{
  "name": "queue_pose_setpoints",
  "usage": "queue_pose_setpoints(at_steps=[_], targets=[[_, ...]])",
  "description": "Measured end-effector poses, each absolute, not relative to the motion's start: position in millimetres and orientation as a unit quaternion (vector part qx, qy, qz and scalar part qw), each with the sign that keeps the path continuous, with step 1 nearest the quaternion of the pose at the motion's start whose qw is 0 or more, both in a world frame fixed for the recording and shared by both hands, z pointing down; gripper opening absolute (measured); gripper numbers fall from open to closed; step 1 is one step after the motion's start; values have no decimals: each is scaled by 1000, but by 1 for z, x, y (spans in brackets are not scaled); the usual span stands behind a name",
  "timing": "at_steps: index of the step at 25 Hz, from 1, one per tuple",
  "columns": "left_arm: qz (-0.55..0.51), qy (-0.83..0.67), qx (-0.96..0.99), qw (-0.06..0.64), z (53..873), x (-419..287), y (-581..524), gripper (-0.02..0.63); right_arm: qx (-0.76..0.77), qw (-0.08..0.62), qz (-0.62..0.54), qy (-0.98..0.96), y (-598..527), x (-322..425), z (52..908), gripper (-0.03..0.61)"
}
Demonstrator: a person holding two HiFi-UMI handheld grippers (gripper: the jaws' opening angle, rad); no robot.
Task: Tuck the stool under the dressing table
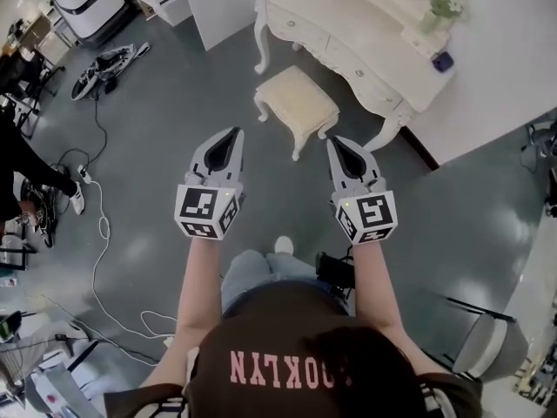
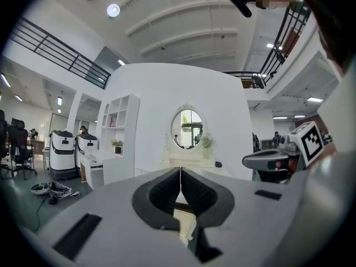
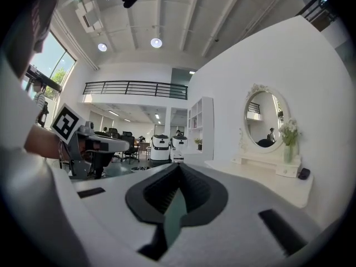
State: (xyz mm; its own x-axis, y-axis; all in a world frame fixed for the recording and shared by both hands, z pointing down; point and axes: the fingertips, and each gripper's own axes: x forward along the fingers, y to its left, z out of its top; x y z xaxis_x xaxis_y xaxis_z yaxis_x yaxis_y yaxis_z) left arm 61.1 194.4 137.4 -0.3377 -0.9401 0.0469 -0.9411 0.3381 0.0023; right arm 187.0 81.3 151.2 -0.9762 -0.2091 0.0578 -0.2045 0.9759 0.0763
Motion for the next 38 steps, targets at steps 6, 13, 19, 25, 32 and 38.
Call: queue_pose_setpoints(at_steps=[6,13,19,25,32,38], targets=[[9,-806,591,31,143,13,164,5,135,46,-25,-989,51,153,158,-2],[9,-784,620,36,151,-71,124,5,193,57,-18,-979,17,93,167,-2],[15,-745,666,36,151,-157,87,6,248,70,-20,-966,3,22,169,-2],[37,-703,710,38,155,-227,56,6,321,78,1,-944,-19,-32,173,-2],[41,-665,743,61,171,-273,26,6,372,105,8,-922,-32,-62,181,-2],[55,-635,767,73,187,-267,-16,6,410,121,28,-903,-59,-47,196,-2]])
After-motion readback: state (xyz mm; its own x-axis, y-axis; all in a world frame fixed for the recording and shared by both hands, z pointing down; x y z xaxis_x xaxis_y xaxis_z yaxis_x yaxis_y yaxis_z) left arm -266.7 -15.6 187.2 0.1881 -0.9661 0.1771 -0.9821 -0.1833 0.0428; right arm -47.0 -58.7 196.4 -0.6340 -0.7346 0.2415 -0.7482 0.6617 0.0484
